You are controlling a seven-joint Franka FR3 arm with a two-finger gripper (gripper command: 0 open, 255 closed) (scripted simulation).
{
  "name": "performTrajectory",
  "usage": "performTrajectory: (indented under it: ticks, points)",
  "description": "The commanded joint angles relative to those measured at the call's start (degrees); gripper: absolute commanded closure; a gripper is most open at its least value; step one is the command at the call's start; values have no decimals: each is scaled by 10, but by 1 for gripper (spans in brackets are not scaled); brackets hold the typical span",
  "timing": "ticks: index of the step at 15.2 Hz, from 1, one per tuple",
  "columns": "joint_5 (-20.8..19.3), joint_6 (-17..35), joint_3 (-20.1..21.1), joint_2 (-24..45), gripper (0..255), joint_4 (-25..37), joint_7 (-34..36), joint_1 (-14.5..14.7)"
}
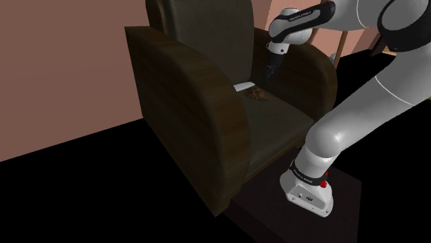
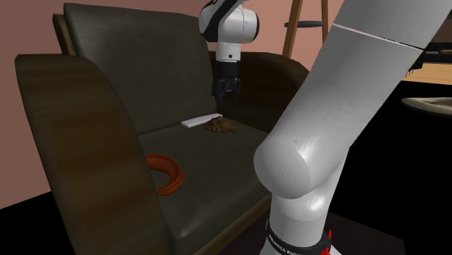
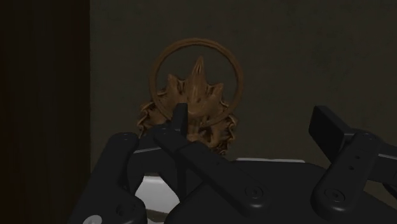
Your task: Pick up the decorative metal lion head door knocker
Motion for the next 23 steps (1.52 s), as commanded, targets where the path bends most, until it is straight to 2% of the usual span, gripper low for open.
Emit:
performTrajectory:
  ticks: [1, 6, 15, 16, 23]
  points:
    - [7, 15, -21, 34, 0, 15, -27, -4]
    - [49, 43, -67, 132, 0, 71, -100, -15]
    - [69, 100, -70, 164, 0, 40, -118, -16]
    - [68, 101, -70, 163, 255, 39, -117, -16]
    - [67, 101, -70, 162, 255, 38, -117, -16]
